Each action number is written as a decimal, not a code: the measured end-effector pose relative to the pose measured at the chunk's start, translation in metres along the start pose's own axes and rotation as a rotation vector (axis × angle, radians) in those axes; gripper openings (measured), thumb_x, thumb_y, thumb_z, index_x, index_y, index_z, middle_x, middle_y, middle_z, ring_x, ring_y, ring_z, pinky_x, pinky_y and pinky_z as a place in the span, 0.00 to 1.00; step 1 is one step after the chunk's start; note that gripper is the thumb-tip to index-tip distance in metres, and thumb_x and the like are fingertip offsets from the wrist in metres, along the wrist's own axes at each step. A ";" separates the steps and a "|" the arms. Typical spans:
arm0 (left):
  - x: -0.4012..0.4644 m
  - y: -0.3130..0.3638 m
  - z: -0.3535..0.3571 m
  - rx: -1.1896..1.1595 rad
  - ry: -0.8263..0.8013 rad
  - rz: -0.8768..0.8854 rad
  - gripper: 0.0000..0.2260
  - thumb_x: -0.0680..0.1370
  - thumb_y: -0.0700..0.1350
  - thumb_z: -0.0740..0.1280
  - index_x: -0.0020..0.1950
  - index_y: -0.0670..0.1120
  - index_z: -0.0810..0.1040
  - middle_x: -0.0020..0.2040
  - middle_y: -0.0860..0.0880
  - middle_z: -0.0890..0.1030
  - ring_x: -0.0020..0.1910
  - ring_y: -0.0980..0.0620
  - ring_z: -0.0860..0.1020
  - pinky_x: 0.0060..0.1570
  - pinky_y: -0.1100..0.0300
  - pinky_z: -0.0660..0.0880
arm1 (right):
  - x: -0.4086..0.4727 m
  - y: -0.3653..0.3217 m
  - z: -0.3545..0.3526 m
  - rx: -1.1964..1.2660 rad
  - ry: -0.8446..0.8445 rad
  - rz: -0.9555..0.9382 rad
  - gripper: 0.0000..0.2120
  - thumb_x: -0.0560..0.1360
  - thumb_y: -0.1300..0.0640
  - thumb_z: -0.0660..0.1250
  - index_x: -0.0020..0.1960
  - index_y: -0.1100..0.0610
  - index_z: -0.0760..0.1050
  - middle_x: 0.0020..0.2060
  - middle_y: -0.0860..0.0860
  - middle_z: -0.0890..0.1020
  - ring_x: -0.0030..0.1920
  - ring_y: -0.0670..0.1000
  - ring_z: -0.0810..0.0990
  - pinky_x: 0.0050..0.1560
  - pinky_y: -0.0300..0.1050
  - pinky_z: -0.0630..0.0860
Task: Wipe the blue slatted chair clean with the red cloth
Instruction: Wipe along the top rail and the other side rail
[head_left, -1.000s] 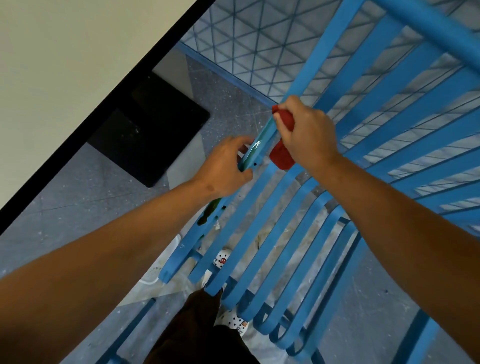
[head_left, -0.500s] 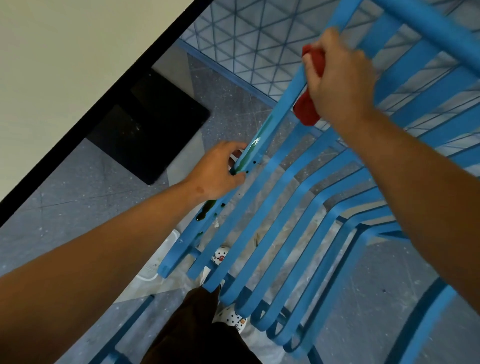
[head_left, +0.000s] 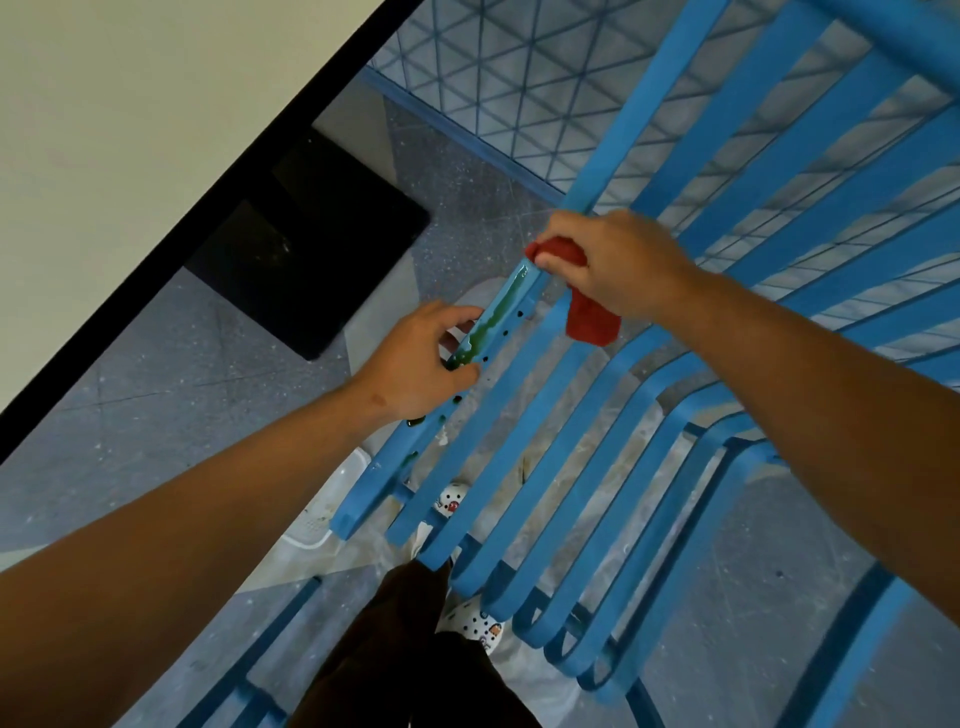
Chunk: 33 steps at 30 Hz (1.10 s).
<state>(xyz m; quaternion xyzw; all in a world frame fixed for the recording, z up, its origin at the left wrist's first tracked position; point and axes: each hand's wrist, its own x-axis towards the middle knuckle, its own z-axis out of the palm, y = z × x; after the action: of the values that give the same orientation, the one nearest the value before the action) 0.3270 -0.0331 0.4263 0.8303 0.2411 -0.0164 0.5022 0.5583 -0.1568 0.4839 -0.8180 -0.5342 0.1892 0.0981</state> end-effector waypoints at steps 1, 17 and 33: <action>-0.002 0.000 0.000 -0.001 0.000 0.000 0.26 0.74 0.41 0.76 0.71 0.51 0.76 0.59 0.48 0.77 0.53 0.52 0.79 0.48 0.62 0.79 | 0.003 0.003 -0.009 -0.024 0.017 -0.004 0.12 0.82 0.42 0.63 0.59 0.48 0.75 0.41 0.49 0.78 0.41 0.53 0.77 0.42 0.44 0.69; -0.020 -0.010 -0.002 0.062 0.002 0.006 0.27 0.75 0.42 0.76 0.73 0.49 0.74 0.60 0.49 0.76 0.52 0.55 0.78 0.44 0.73 0.76 | -0.013 -0.027 0.057 0.197 0.279 0.211 0.14 0.85 0.47 0.60 0.62 0.55 0.75 0.42 0.52 0.83 0.36 0.48 0.76 0.29 0.30 0.61; -0.043 -0.019 0.006 -0.011 0.059 -0.100 0.22 0.76 0.43 0.75 0.69 0.49 0.76 0.58 0.49 0.76 0.52 0.53 0.79 0.51 0.65 0.79 | 0.009 0.004 -0.002 0.159 0.240 0.126 0.11 0.80 0.45 0.67 0.57 0.49 0.80 0.46 0.49 0.84 0.45 0.50 0.81 0.44 0.43 0.73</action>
<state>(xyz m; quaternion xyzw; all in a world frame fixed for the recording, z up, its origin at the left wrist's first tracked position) 0.2825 -0.0481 0.4194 0.8145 0.2972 -0.0159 0.4981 0.5654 -0.1506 0.4821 -0.8564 -0.4495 0.1375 0.2137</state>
